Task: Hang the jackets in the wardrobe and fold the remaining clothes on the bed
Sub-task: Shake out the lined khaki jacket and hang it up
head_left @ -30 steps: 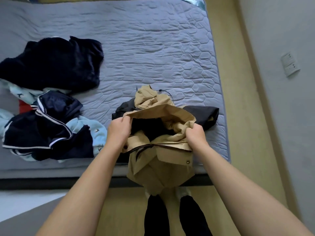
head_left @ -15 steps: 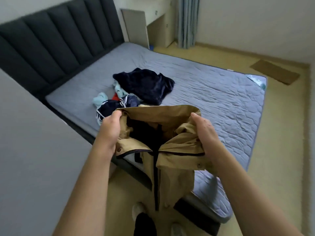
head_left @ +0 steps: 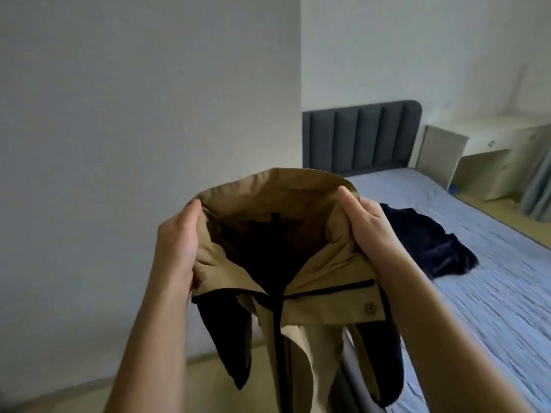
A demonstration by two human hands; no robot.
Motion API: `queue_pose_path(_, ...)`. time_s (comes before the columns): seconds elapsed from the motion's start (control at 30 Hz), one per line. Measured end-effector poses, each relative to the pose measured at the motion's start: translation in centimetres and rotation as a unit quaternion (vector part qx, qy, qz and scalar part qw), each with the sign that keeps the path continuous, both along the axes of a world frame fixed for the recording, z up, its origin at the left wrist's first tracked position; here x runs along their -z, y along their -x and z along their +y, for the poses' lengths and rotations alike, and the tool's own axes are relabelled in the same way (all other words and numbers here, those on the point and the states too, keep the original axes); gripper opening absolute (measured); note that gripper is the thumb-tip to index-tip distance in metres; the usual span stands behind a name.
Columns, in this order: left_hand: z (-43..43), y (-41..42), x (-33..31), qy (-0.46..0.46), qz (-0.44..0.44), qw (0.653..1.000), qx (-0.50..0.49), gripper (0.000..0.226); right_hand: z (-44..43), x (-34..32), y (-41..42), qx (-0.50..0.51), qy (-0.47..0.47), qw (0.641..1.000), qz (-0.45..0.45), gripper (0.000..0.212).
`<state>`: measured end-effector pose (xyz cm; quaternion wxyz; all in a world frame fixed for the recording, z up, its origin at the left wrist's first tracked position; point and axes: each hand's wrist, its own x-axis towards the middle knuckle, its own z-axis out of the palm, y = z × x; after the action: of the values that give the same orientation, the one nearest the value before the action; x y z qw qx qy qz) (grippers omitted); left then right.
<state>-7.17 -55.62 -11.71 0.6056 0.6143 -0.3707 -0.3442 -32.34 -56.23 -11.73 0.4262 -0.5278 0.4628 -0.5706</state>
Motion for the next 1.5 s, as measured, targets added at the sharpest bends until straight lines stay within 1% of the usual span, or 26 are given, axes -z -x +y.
queue_pose_path(0.03, 1.7, -2.4, -0.2, 0.002, 0.001, 1.000, -0.030, 0.042, 0.3, -0.5, -2.4, -0.025, 0.005, 1.000, -0.005, 0.044)
queue_pose_path(0.13, 7.9, -9.7, -0.6, 0.018, -0.016, 0.993, -0.115, 0.035, 2.1, -1.5, -10.0, -0.115, 0.009, 0.993, -0.019, 0.043)
queue_pose_path(0.23, 15.0, -16.3, -0.4, 0.019, -0.046, 0.978, -0.201, 0.040, 5.2, -1.7, -18.1, -0.193, 0.008, 0.981, -0.023, 0.047)
queue_pose_path(0.33, 22.2, -22.5, 0.3, 0.008, -0.016, 0.963, -0.270, 0.039, 8.9, -1.3, -26.2, -0.251, -0.010, 0.967, -0.035, 0.044)
queue_pose_path(0.4, 26.9, -26.1, 0.8, -0.011, -0.024, 0.941, -0.338, 0.041, 11.5, -0.6, -31.4, -0.296, -0.025, 0.954, -0.030, 0.038)
queue_pose_path(0.47, 31.5, -29.4, 1.3, -0.028, -0.029, 0.922, -0.386, 0.040, 14.2, 0.3, -36.4, -0.341, -0.038, 0.939, -0.015, 0.039)
queue_pose_path(0.57, 37.6, -33.8, 2.0, -0.052, 0.017, 0.893, -0.447, 0.045, 18.3, 1.6, -43.4, -0.397, -0.063, 0.916, 0.004, 0.042)
queue_pose_path(0.63, 41.6, -36.3, 2.3, -0.049, 0.056, 0.866, -0.495, 0.036, 20.9, 2.3, -47.9, -0.440, -0.078, 0.895, 0.008, 0.041)
queue_pose_path(0.77, 48.7, -40.4, 3.4, -0.021, 0.082, 0.827, -0.556, 0.031, 25.5, 3.5, -56.2, -0.508, -0.085, 0.856, 0.038, 0.042)
queue_pose_path(0.83, 51.6, -42.6, 4.0, -0.028, 0.095, 0.804, -0.587, 0.029, 27.7, 4.0, -60.4, -0.543, -0.081, 0.834, 0.059, 0.039)
queue_pose_path(0.93, 55.0, -46.1, 5.1, -0.024, 0.082, 0.777, -0.624, 0.032, 30.5, 4.9, -66.7, -0.600, -0.073, 0.793, 0.079, 0.033)
queue_pose_path(1.0, 56.8, -48.5, 5.7, -0.036, 0.051, 0.765, -0.641, 0.037, 32.3, 5.7, -71.1, -0.649, -0.063, 0.752, 0.098, 0.033)
queue_pose_path(1.03, 57.7, -49.9, 5.9, -0.035, 0.044, 0.751, -0.658, 0.035, 33.2, 6.1, -73.5, -0.674, -0.061, 0.728, 0.105, 0.033)
queue_pose_path(1.13, 60.2, -54.3, 5.9, -0.031, 0.073, 0.692, -0.717, 0.032, 36.4, 6.8, -81.0, -0.733, -0.065, 0.666, 0.119, 0.034)
queue_pose_path(1.2, 62.1, -56.6, 5.6, -0.053, 0.062, 0.673, -0.735, 0.035, 39.0, 7.0, -85.6, -0.764, -0.054, 0.625, 0.146, 0.030)
queue_pose_path(1.27, 64.3, -58.7, 5.5, -0.053, 0.047, 0.653, -0.754, 0.033, 41.7, 7.3, -90.0, -0.795, -0.041, 0.580, 0.173, 0.031)
queue_pose_path(1.33, 66.1, -60.6, 5.6, -0.035, 0.065, 0.614, -0.785, 0.028, 44.4, 7.6, -93.9, -0.822, -0.034, 0.536, 0.189, 0.034)
queue_pose_path(1.37, 67.0, -61.5, 5.6, -0.029, 0.078, 0.593, -0.801, 0.027, 45.6, 7.8, -95.7, -0.831, -0.033, 0.520, 0.197, 0.035)
queue_pose_path(1.4, 67.8, -62.4, 5.6, -0.027, 0.089, 0.579, -0.810, 0.027, 46.9, 8.0, -97.3, -0.836, -0.032, 0.507, 0.207, 0.034)
queue_pose_path(1.5, 70.4, -64.3, 6.1, -0.016, 0.094, 0.554, -0.827, 0.027, 49.9, 9.0, -101.0, -0.853, -0.031, 0.465, 0.234, 0.026)
